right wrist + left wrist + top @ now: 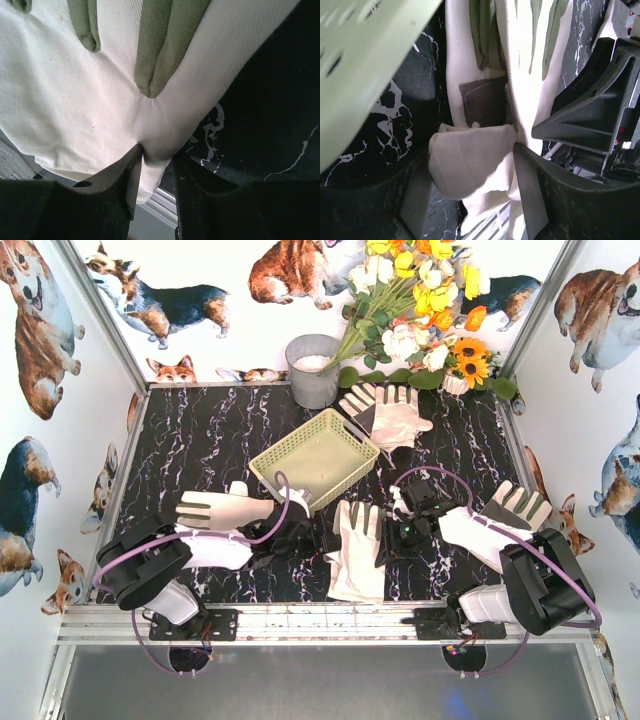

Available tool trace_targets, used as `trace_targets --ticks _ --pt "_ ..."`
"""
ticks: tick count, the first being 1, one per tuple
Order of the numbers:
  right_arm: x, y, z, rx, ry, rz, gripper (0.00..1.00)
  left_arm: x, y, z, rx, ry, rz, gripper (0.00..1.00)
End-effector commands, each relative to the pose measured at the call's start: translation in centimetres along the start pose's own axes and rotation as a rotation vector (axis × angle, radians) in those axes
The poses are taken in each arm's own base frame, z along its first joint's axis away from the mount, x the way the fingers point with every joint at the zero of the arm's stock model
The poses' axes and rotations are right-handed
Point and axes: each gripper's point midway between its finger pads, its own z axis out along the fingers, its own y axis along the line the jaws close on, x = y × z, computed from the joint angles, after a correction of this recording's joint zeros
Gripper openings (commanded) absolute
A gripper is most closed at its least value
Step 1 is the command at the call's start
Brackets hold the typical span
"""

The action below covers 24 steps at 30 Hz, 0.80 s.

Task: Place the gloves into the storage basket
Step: Pick up the glove from the center of the board.

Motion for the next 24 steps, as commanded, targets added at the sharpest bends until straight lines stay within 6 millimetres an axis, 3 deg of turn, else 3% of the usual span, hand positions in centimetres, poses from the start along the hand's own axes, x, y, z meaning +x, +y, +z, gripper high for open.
trace_targets --ticks 1,24 --pt "-1.8 0.3 0.0 -0.006 -0.066 -0.049 0.33 -0.1 -0.2 -0.5 0.022 -0.024 0.016 0.58" --pt "-1.6 0.3 -0.2 -0.004 -0.071 -0.045 0.33 0.1 0.0 -2.4 0.119 -0.097 -0.033 0.65"
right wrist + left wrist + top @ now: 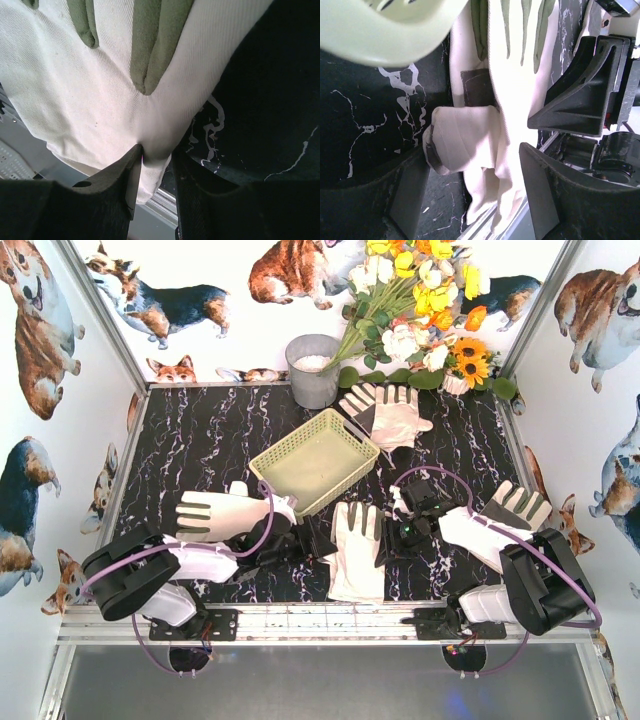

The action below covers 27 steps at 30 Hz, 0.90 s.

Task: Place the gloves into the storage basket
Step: Pick up the glove from the center of the board.

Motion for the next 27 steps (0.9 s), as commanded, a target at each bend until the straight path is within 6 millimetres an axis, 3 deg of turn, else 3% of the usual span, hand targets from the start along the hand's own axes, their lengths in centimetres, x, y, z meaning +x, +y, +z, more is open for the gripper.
trace_targets --ticks 1,16,21,27 --pt "-1.6 0.2 -0.2 -0.003 -0.069 -0.044 0.33 0.0 -0.9 -0.2 0.048 -0.018 -0.004 0.65" --pt "-1.5 0.3 -0.1 -0.008 -0.066 -0.046 0.33 1.9 -0.7 2.6 0.000 0.068 0.017 0.63" --pt "-1.5 0.3 -0.1 -0.008 -0.066 -0.047 0.33 2.3 -0.7 2.7 -0.021 0.078 0.031 0.46" --pt "-1.6 0.3 -0.3 -0.004 -0.076 -0.048 0.37 2.7 -1.3 2.6 -0.025 0.093 0.057 0.15"
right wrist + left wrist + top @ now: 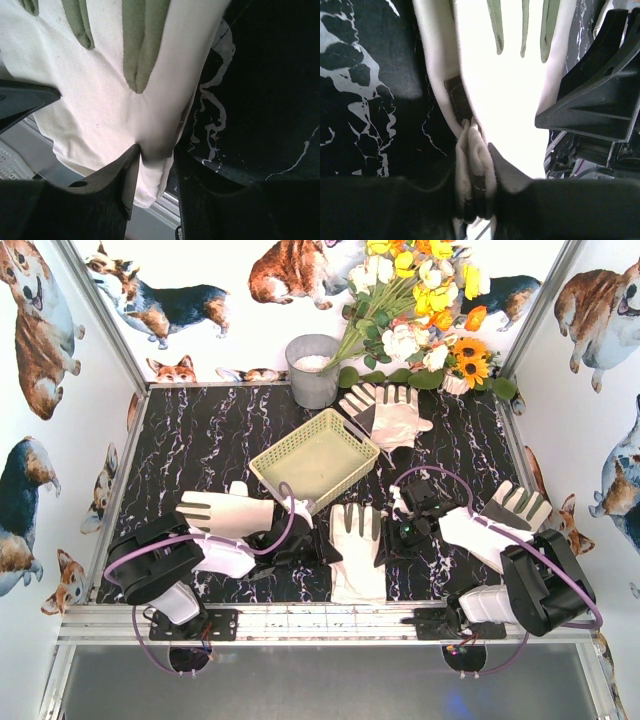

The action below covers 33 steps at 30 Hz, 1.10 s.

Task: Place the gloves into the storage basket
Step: Pick up the glove from the center of the board.

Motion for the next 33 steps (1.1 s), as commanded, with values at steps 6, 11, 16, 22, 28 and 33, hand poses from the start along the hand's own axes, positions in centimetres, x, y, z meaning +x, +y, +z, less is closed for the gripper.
trace_targets --ticks 6,11,16,22,28,33 --pt "-2.3 0.8 -2.0 0.024 -0.124 -0.052 0.54 0.3 -1.9 -0.3 -0.007 0.018 0.073 0.00" --pt "-3.7 2.1 -5.8 0.065 -0.236 -0.066 0.76 0.5 -2.9 -0.9 -0.059 0.037 0.151 0.00" --pt "-4.8 3.7 -9.8 0.072 -0.368 -0.083 0.88 -0.4 -4.5 -2.5 -0.056 0.005 0.170 0.00" --pt "-5.0 6.6 -12.6 -0.044 -0.457 -0.111 0.95 -1.7 -5.7 -4.7 -0.070 -0.038 0.166 0.00" --pt "-5.0 10.1 -13.1 -0.238 -0.448 -0.108 0.96 -3.2 -7.6 -7.3 -0.022 -0.107 0.126 0.00" --pt "-5.8 12.0 -14.3 -0.326 -0.472 -0.070 0.96 -5.2 -10.0 -10.2 0.038 -0.187 0.103 0.00"
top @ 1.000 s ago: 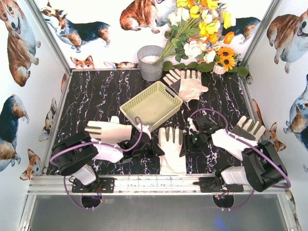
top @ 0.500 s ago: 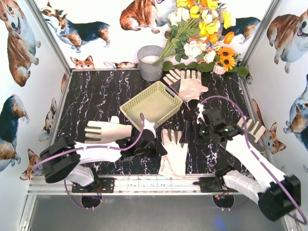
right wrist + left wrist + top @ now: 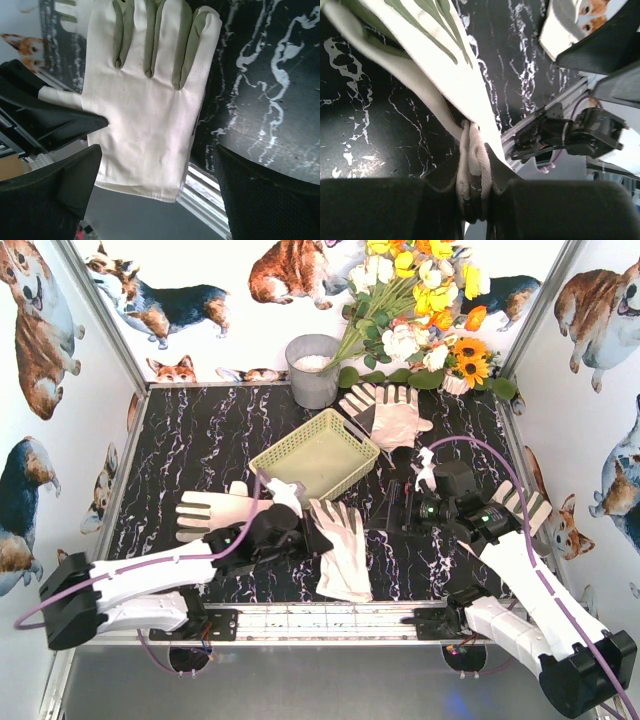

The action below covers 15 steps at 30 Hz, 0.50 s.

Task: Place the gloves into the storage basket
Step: Pick up the glove from the center of the board, then place the glove in the bin.

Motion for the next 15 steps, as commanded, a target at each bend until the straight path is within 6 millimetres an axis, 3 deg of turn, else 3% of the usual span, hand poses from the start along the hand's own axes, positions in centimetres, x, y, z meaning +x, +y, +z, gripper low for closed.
trace_targets --ticks 1,6,7,15 --pt "-2.8 4.2 -1.1 -0.167 -0.081 0.025 0.96 -3.5 -3.2 -2.5 0.075 -0.104 -0.033 0.00" --pt "-3.7 6.4 -1.4 -0.281 -0.097 0.100 0.96 -5.4 -4.9 -4.7 0.115 -0.141 -0.031 0.00" --pt "-3.9 6.7 -1.5 -0.295 -0.104 0.113 0.96 -6.5 -6.3 -5.5 0.144 -0.163 -0.031 0.00" --pt "-4.8 8.5 -2.1 -0.412 -0.121 0.224 0.97 -11.5 -10.8 -9.5 0.247 -0.268 -0.001 0.00"
